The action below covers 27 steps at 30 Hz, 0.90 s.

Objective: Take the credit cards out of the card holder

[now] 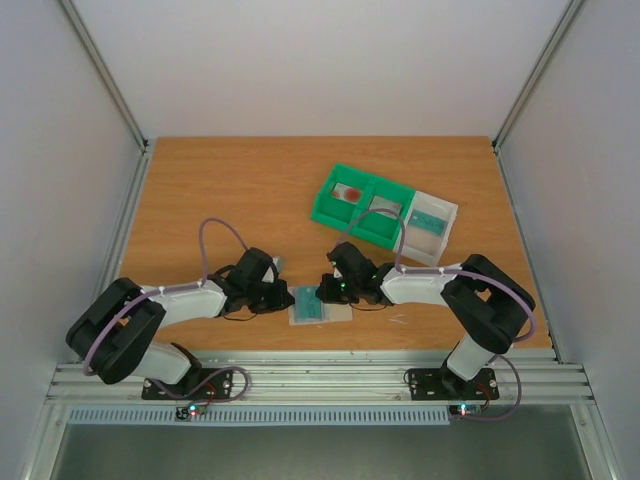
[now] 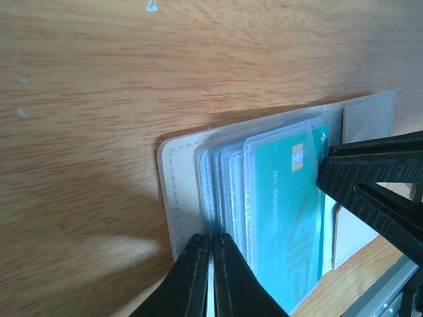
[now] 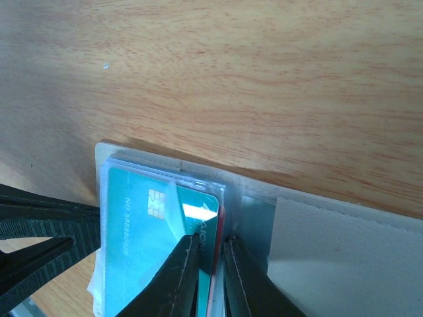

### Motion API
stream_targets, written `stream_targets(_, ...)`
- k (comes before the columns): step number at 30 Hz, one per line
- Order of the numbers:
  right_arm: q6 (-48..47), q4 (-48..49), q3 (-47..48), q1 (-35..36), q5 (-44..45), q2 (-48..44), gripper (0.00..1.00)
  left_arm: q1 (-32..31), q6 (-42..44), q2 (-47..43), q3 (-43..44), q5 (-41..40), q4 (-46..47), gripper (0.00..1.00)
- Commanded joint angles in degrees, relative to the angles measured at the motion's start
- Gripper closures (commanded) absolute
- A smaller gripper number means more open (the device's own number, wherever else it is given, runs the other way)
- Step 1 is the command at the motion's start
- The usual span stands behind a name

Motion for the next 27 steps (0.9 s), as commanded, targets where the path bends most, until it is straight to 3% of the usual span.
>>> stream_targets(1,-0.1,-0.7,-2.0,-1.1,1.1,-0.7,0.88,-0.1,2.2,0.6,0.5,-5.1,-5.6,0.95)
stream_targets(9,-0.2,-0.7,-2.4,-1.4,-0.2,-2.2,0.9,0.0,2.4,0.3,0.4,-5.7,-6.1,0.95)
stream_targets(17,1.8,2.8,-3.5,-1.5,-3.8,-3.7,0.84,-0.1,2.0,-2.0,1.1,-5.1,-7.4,0.94)
stream_targets(27,3.8,6.7,-4.7,-1.5,-7.3,-1.2,0.83,-1.4,-0.3,-7.0,2.6,-2.4,-7.0,0.83)
